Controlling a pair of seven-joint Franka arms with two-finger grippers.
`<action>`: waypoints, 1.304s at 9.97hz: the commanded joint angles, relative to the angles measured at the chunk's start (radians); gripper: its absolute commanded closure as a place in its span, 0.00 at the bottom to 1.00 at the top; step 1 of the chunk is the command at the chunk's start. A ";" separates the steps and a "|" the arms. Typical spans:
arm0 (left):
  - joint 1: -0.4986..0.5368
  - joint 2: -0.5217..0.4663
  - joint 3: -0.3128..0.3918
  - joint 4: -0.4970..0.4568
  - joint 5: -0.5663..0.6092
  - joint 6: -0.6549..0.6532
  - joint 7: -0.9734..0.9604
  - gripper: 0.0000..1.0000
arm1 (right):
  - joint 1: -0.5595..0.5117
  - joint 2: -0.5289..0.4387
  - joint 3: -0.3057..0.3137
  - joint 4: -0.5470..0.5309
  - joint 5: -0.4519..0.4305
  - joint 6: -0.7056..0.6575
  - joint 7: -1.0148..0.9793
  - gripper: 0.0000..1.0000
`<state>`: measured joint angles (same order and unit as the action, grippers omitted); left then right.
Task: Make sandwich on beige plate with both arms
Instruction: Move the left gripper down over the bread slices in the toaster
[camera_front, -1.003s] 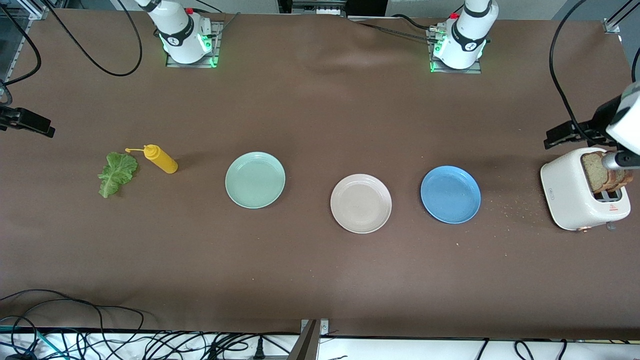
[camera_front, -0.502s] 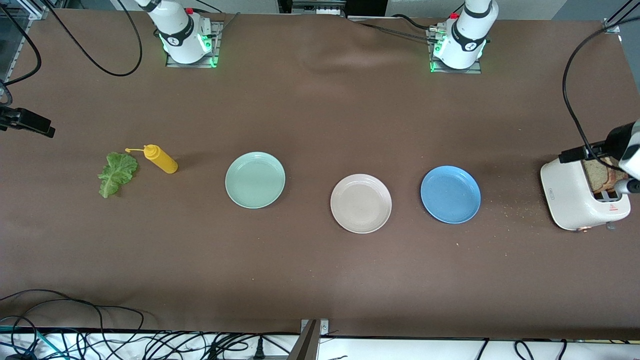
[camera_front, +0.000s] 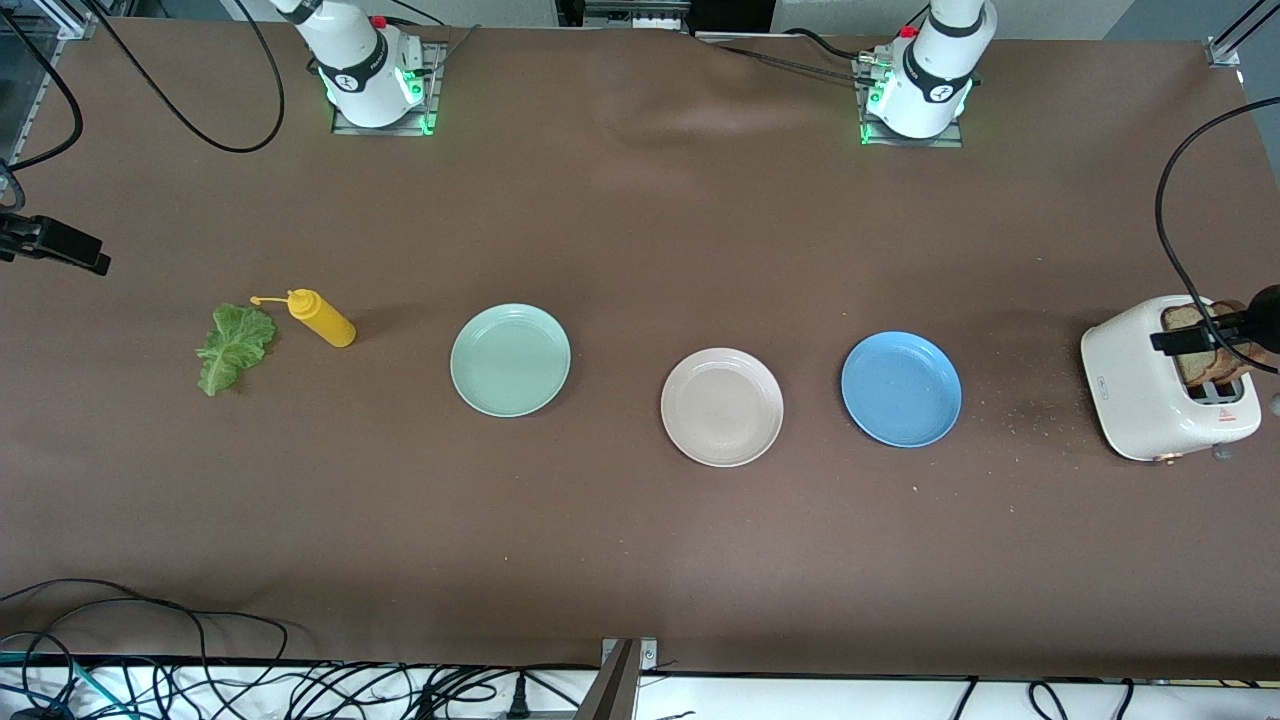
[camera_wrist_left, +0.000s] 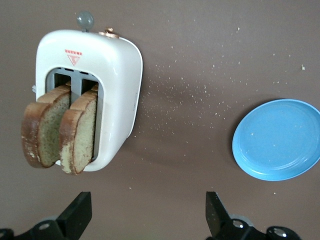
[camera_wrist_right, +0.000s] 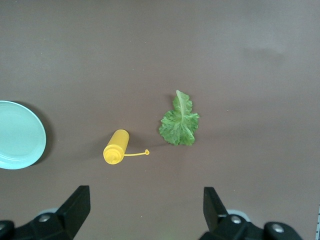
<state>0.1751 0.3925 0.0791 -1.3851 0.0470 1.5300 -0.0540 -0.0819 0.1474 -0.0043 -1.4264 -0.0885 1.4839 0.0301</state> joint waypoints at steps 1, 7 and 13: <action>0.020 0.049 -0.004 0.060 0.033 -0.024 0.011 0.00 | -0.001 -0.009 0.003 -0.006 -0.002 -0.007 0.001 0.00; 0.124 0.082 0.001 0.067 0.039 0.076 0.125 0.00 | -0.001 -0.009 0.003 -0.006 -0.002 -0.007 0.001 0.00; 0.142 0.066 -0.002 -0.029 0.036 0.154 0.143 0.00 | -0.001 -0.008 0.003 -0.006 -0.002 -0.007 0.001 0.00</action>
<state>0.3007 0.4708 0.0868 -1.3791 0.0477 1.6515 0.0663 -0.0820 0.1474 -0.0043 -1.4264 -0.0885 1.4839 0.0301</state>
